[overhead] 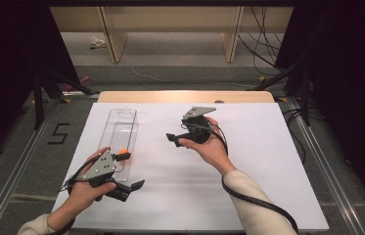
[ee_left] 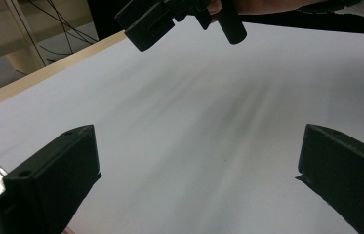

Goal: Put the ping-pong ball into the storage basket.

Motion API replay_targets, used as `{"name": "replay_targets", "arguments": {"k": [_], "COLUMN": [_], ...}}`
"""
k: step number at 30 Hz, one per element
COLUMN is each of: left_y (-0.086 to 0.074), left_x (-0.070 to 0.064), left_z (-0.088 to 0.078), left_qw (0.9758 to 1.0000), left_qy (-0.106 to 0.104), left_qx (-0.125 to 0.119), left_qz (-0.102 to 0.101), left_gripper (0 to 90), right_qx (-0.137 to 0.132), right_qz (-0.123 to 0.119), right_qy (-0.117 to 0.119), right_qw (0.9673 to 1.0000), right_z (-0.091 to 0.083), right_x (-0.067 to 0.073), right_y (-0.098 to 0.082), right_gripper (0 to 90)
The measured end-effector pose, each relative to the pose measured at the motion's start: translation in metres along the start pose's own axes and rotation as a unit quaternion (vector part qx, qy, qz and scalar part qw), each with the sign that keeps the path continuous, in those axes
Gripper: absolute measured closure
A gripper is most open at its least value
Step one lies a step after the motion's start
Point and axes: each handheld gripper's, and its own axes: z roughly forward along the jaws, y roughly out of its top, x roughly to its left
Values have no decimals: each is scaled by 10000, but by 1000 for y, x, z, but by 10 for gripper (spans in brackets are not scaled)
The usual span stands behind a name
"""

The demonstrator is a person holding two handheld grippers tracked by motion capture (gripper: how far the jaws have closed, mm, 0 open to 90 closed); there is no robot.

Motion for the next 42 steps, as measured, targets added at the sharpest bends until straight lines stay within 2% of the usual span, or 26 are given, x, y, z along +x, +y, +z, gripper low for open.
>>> {"name": "replay_targets", "arguments": {"k": [15,42], "left_y": [0,0], "left_x": [0,0], "left_z": [0,0], "left_qw": [10000,10000], "left_qy": [12,25], "left_qx": [1,9], "left_qz": [-9,-13], "left_gripper": [10,9], "right_qx": [-72,-185], "right_qz": [131,330], "right_qy": [-158,-425], "right_qw": [9998,9984], "right_z": [-26,-70], "right_x": [-12,-24], "right_y": [-12,-39], "right_gripper": [160,160]}}
